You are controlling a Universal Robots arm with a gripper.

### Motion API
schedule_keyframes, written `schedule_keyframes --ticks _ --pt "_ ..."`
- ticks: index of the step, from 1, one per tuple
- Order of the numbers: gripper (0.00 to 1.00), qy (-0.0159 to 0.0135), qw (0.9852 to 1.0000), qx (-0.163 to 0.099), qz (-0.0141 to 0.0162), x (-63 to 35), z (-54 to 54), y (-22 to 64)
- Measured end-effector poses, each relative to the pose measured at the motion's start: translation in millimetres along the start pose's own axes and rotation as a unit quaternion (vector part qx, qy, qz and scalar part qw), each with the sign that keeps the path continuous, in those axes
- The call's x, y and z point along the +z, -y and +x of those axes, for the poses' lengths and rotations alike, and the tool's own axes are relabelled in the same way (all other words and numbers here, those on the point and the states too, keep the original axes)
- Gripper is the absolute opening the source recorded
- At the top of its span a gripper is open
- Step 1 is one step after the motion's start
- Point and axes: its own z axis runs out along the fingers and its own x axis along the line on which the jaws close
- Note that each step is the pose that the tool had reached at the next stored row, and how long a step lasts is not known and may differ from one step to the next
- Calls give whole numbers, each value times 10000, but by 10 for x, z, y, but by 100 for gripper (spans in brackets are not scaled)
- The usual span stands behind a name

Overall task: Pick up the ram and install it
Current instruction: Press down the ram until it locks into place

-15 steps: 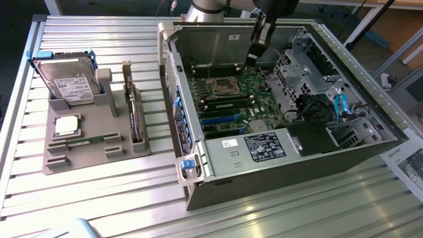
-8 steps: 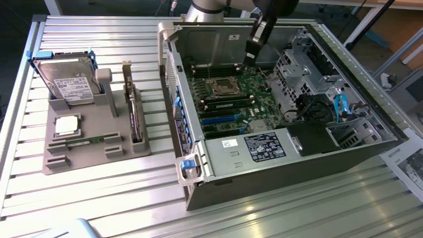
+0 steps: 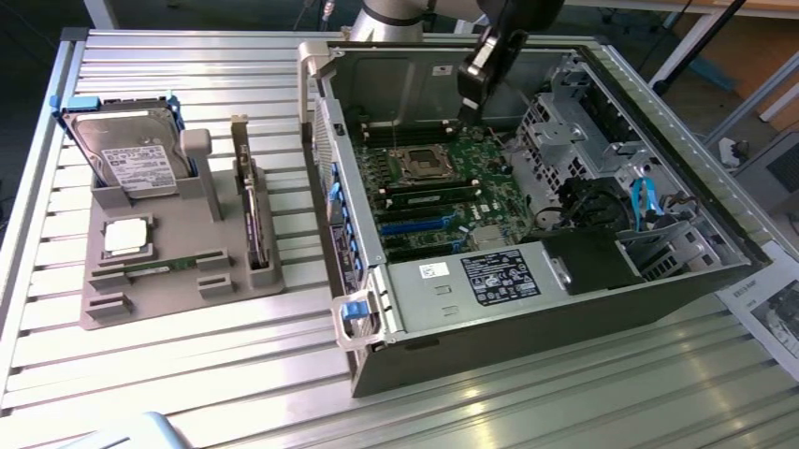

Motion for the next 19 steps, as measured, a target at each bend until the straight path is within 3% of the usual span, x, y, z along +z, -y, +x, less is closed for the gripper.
schedule_keyframes --ticks 4,5,9,15,19 --pt "10 -9 9990 455 -26 0 0 0" --pt "10 -12 9978 658 -38 0 0 0" --pt "10 -20 9943 1065 -61 0 0 0" --pt "10 -31 9858 1674 -97 0 0 0" --pt "10 -39 9774 2112 -122 0 0 0"
